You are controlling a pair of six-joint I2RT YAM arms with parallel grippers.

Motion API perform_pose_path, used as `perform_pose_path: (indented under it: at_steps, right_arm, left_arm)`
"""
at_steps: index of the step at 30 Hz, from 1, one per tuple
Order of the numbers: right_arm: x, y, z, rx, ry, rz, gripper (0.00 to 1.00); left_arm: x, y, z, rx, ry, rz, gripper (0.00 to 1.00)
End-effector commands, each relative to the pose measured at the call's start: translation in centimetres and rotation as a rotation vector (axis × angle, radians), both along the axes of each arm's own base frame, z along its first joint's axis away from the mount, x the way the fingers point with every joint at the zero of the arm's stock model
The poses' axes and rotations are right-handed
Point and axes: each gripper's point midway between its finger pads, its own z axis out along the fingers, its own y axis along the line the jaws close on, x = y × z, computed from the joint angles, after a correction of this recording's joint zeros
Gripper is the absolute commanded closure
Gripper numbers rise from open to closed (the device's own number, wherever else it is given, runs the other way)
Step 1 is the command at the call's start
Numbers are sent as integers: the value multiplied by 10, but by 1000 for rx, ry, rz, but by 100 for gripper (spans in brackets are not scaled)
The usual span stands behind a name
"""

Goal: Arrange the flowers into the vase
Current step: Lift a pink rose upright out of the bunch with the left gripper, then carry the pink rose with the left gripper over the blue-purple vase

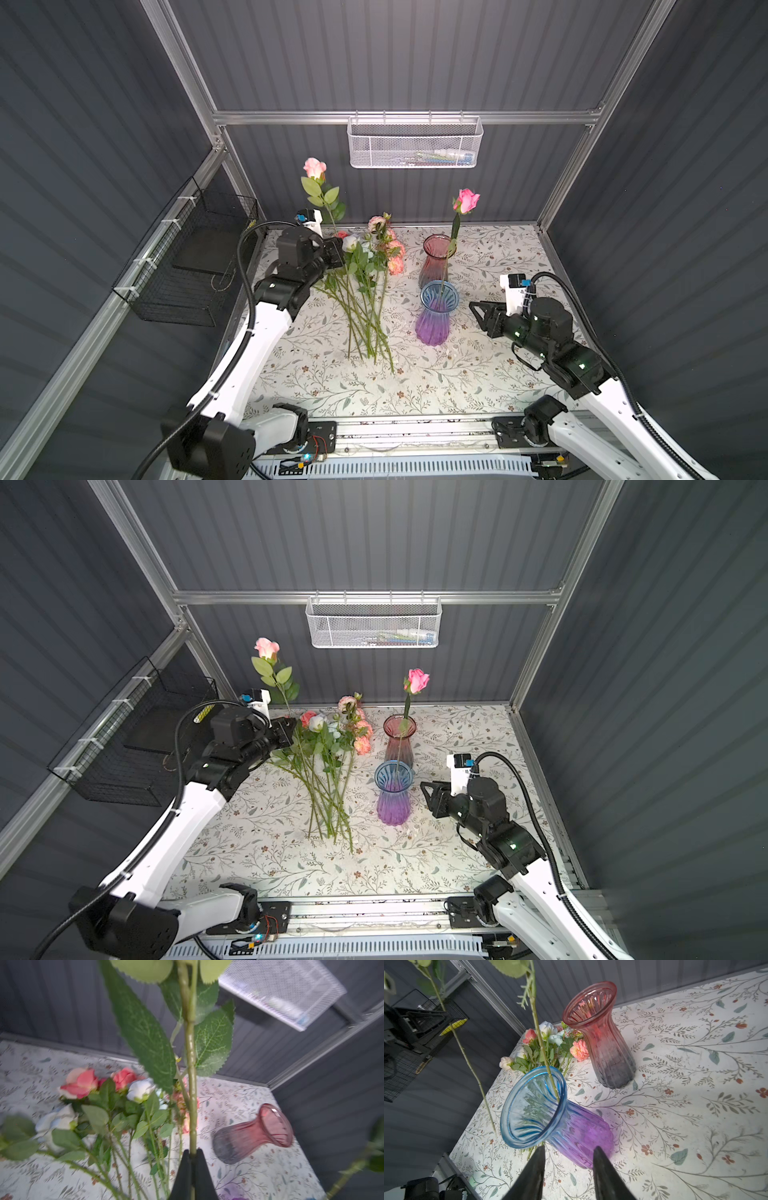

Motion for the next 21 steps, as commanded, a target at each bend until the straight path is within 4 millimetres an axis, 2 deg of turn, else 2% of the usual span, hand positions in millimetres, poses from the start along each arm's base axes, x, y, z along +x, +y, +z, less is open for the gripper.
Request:
perform_pose_path:
  at_steps: [1,5,8,10,15,21]
  right_arm:
    - [-4,4,21,46,-58,31,55]
    - [0,-2,23,62,-88,-12,54]
    - [3,-5,26,68,-96,-38,53]
    - [4,-6,28,75,-98,-47,54]
    - [3,-10,31,93,-105,-67,54]
    - [-3,-18,32,88,-113,-94,53]
  left_arm:
    - [-42,-16,86,-88,-306,-173,100]
    - [-86,-21,152,-181,-524,-271,100]
    - [-106,-26,189,-246,-636,-324,100]
    - [-111,-35,205,-264,-681,-354,100]
    - [-111,-82,220,-246,-732,-438,100]
    - [-101,-140,221,-228,-748,-509,100]
